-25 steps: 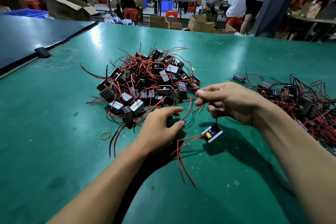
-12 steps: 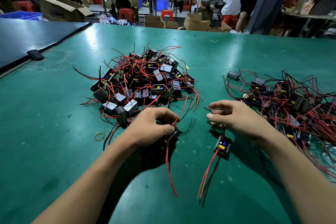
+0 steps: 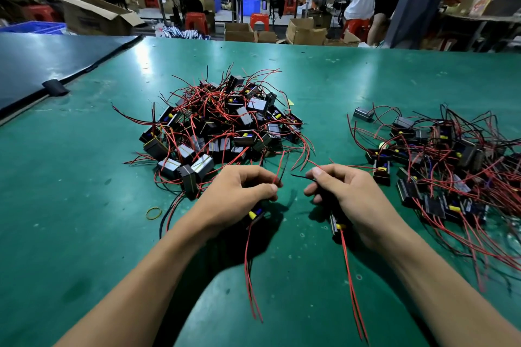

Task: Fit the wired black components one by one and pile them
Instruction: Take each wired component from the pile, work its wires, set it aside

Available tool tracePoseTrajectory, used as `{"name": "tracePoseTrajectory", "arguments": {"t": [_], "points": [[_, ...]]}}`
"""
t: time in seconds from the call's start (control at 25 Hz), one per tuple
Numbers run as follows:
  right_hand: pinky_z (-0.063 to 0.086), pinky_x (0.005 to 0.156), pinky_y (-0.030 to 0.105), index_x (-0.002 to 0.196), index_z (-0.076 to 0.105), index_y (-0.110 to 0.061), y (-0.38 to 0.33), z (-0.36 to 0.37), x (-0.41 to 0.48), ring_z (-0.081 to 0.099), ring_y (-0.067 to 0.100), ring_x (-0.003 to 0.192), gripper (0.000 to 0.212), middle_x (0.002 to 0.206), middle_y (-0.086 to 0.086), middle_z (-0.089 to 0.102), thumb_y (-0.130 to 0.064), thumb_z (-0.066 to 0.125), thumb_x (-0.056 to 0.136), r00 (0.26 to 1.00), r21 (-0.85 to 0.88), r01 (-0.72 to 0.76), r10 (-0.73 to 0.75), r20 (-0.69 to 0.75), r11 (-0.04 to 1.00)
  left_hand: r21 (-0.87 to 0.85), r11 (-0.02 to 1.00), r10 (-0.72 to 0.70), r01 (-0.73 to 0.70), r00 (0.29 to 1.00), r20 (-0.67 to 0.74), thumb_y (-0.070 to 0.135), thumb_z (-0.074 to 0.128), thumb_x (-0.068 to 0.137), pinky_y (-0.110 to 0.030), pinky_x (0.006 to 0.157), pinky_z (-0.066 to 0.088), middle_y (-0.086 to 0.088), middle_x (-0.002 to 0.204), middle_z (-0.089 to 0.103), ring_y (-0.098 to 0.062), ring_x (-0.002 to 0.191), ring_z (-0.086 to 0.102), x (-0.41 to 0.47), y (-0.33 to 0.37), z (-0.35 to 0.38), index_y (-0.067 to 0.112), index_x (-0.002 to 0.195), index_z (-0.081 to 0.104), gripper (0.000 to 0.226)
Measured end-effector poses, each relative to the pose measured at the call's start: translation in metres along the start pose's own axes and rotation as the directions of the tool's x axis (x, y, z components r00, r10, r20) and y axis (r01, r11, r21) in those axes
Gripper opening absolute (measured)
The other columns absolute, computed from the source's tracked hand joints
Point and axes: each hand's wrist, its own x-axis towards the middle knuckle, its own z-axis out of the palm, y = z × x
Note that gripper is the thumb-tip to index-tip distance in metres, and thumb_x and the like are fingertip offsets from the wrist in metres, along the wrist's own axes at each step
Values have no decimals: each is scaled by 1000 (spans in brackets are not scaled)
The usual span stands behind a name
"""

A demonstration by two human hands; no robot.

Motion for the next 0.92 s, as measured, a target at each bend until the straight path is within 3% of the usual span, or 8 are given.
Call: {"name": "tracePoseTrajectory", "arguments": {"t": [0.12,0.24,0.36,0.44,0.56,0.68,0.8,0.92], "points": [[49,65,38,101,66,-12,4,2,-1,57,12,57,12,75,7,74,-23,63,97,999,47,7,-5,-35,999,-7,1000,-1,1,1000,-1,13,67,89,-22,61,46,3,65,68,-8,61,59,0,1,3,17,99,65,10],[53,62,30,104,66,-20,5,1,-3,68,15,66,10,84,5,75,-21,69,93,993,-16,88,-89,-81,996,145,984,122,-99,981,-154,29,68,90,-17,58,47,6,73,70,-5,59,60,-2,1,9,26,107,63,17],[53,70,20,100,73,-27,5,-5,-5,70,7,81,14,92,-10,74,-21,75,87,951,-315,259,-298,-80,913,339,909,329,-243,918,-221,28,76,83,-15,67,46,10,97,66,-7,70,61,-4,0,12,28,118,64,38],[47,67,13,93,76,-28,6,-5,-7,65,4,83,12,92,-14,71,-23,79,83,908,-498,340,-417,-48,798,470,832,417,-294,891,-181,31,79,79,-23,74,47,8,102,60,-10,74,57,-6,0,13,26,110,69,33],[38,66,9,91,77,-28,9,-4,-6,59,4,82,13,93,-15,65,-25,82,80,885,-611,358,-465,-19,706,565,790,394,-236,903,-174,39,78,77,-32,79,49,7,103,54,-11,81,49,-7,0,14,24,103,73,30],[41,72,18,92,75,-30,12,-8,-4,55,4,81,13,93,-14,58,-26,80,81,875,-701,325,-483,-32,635,639,754,352,-150,914,-200,40,74,79,-34,82,48,9,100,50,-11,86,47,-7,0,14,23,110,70,36],[38,83,26,95,77,-23,11,-9,-3,49,16,92,11,92,-4,50,-23,78,85,846,-791,309,-533,-25,528,647,754,328,-114,918,-222,35,73,82,-32,81,46,6,93,47,-13,91,48,-7,2,11,23,105,73,26],[39,77,28,99,77,-19,8,-6,-7,48,15,88,12,90,-5,45,-21,75,87,815,-834,311,-580,-13,456,553,821,317,-141,918,-238,20,72,84,-21,75,39,5,86,46,-4,79,44,-6,6,11,21,101,75,18]]}}
